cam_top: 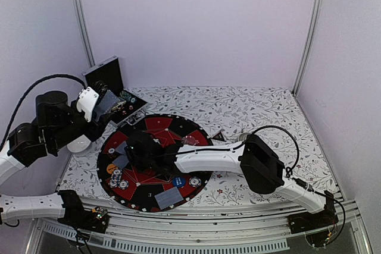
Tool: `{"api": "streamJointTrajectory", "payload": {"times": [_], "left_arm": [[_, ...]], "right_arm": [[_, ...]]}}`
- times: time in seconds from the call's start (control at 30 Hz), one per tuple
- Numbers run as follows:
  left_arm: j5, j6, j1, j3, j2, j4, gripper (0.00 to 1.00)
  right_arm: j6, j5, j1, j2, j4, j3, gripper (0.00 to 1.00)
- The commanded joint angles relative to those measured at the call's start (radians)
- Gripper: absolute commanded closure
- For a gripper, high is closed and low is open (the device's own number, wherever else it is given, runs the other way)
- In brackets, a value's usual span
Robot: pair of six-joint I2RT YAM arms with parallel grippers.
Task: Distribute texas hold em gaming equipment
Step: Distribute the poker card in the big blind area.
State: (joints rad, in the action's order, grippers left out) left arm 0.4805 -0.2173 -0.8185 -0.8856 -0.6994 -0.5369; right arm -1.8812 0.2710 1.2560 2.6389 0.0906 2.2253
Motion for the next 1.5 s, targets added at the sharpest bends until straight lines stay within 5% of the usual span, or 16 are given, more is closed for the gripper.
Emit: {"api": "streamJointTrajectory", "payload": {"times": [0.0,0.6,0.73,1.03,1.33,1.47], "left_arm": [[-0.006,-0.021,0.009,-0.02,0.016,0.022,0.44],[-0.003,-0.041,0.009,-0.004,0.038,0.028,0.44],[-0.002,-0.042,0.009,-0.006,0.035,0.028,0.44],[-0.006,-0.05,0.009,-0.004,0.026,0.026,0.43],[-0.015,-0.061,0.011,-0.013,0.002,0.034,0.43],[-0.023,-0.067,0.01,-0.025,0.001,0.035,0.43]], "right_arm": [[-0.046,-0.002,0.007,0.066,0.026,0.059,0.98],[-0.066,-0.074,0.028,0.134,-0.058,0.11,0.96],[-0.054,-0.079,0.029,0.129,-0.08,0.105,0.74],[0.032,-0.068,0.029,0.042,-0.125,0.042,0.53],[0.123,-0.122,0.031,-0.094,-0.138,-0.097,0.0],[0.19,-0.152,0.028,-0.167,-0.145,-0.155,0.01]]}}
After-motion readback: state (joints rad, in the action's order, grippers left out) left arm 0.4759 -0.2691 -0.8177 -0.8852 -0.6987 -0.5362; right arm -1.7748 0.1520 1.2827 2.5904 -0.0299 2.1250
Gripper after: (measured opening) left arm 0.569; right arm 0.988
